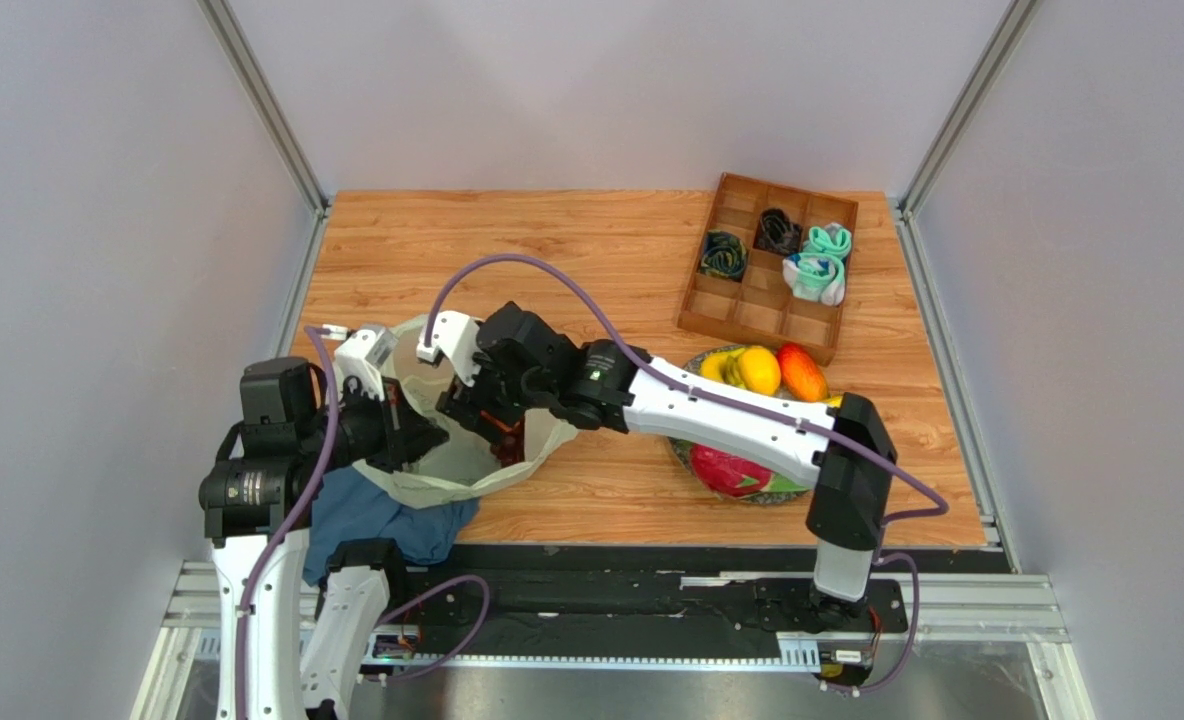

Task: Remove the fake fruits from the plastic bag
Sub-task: Take out the fake fruit from the plastic bag.

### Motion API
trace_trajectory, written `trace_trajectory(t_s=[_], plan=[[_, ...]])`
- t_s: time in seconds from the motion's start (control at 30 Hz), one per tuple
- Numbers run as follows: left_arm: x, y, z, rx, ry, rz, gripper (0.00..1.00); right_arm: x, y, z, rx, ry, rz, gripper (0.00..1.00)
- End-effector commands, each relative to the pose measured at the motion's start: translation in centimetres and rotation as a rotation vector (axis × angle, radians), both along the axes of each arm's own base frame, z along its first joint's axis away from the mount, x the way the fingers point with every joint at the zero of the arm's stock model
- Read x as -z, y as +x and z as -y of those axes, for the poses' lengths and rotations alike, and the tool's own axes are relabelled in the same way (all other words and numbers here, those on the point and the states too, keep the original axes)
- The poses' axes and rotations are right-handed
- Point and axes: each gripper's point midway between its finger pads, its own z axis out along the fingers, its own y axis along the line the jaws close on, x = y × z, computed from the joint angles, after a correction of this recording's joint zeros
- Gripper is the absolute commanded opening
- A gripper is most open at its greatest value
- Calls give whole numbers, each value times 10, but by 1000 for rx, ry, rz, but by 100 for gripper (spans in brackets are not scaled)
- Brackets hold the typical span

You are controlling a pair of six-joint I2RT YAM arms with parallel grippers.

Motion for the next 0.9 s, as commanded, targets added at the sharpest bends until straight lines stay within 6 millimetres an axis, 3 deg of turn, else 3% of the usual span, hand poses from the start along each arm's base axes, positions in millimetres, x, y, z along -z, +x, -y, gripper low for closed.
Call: trace_trajectory(t_s=[0.0,0.13,0.23,0.3,0.4,0.43,0.47,0.5,0.53,0.57,0.6,0.63,0.7,0.73,0.8,0.83,0.87], plan=[[-15,15,4,4,-27,79,0,-33,-50,28,-185,78,-158,4],[-18,26,9,23,-62,97,0,-64,-92,43,-380,169,-297,6],[-23,38,11,22,-97,92,0,-89,-96,53,-400,215,-273,6],[-22,45,10,6,-100,82,0,-123,-92,64,-404,257,-171,6],[-24,47,9,-6,-107,80,0,-161,-74,86,-326,325,-85,5],[-21,47,10,-7,-109,74,0,-178,-56,105,-241,354,-29,5],[-21,46,10,-5,-113,71,0,-186,-43,119,-175,367,0,4],[-20,46,10,-9,-118,63,0,-179,-27,132,-93,357,11,4],[-18,47,10,-9,-121,54,0,-185,-5,162,5,373,48,3],[-17,47,10,-10,-123,51,0,-178,9,178,70,360,58,3],[-17,47,11,-10,-126,47,0,-146,27,196,157,302,29,3],[-16,48,10,-15,-128,42,0,-131,53,231,277,278,20,3],[-17,50,9,-24,-134,40,0,-104,64,268,361,246,-18,3],[-16,51,8,-29,-139,38,0,-69,79,302,450,190,-52,3],[-15,52,7,-38,-147,32,0,-40,84,334,522,145,-77,3],[-13,54,5,-49,-149,27,0,-15,87,356,570,111,-112,4],[-13,55,5,-52,-154,26,0,-3,87,364,580,98,-136,5]])
